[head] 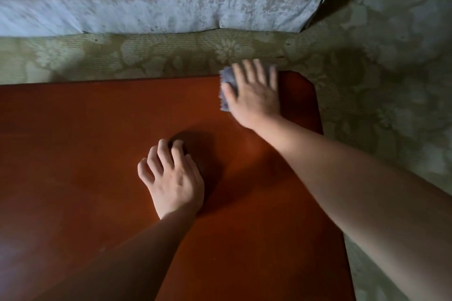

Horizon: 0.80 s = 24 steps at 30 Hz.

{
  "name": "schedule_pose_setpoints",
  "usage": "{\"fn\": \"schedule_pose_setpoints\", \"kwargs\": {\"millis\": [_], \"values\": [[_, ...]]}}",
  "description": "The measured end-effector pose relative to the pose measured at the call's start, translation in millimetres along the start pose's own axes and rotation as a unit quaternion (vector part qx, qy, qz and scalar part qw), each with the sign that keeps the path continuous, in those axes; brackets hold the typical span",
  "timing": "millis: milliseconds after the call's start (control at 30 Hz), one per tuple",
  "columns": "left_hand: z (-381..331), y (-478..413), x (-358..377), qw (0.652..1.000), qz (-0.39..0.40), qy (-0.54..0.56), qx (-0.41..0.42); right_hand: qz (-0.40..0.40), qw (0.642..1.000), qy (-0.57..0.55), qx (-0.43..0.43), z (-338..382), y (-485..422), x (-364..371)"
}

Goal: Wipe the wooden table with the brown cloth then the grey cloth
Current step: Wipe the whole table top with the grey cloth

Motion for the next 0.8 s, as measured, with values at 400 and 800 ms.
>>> {"fn": "schedule_pose_setpoints", "kwargs": {"millis": [400,800], "values": [[-0.3,-1.4,-1.0,1.0,-0.006,-0.001,-0.001,-0.046,0.995,0.029,-0.084,-7.6,4.7,2.3],[5.8,-1.7,-6.6,0.995,0.001,0.099,0.018,-0.02,0.999,-0.009,0.036,-50.4,41.2,15.6]]}}
Point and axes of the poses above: each hand's wrist, its own y-axis away from the middle knuckle, its own x-axis out of the palm, z = x × y, the point moved 8 cm from there along -y, towards the middle knuckle, and after that the axes turned 15 degrees about z, right-handed, at the moved point
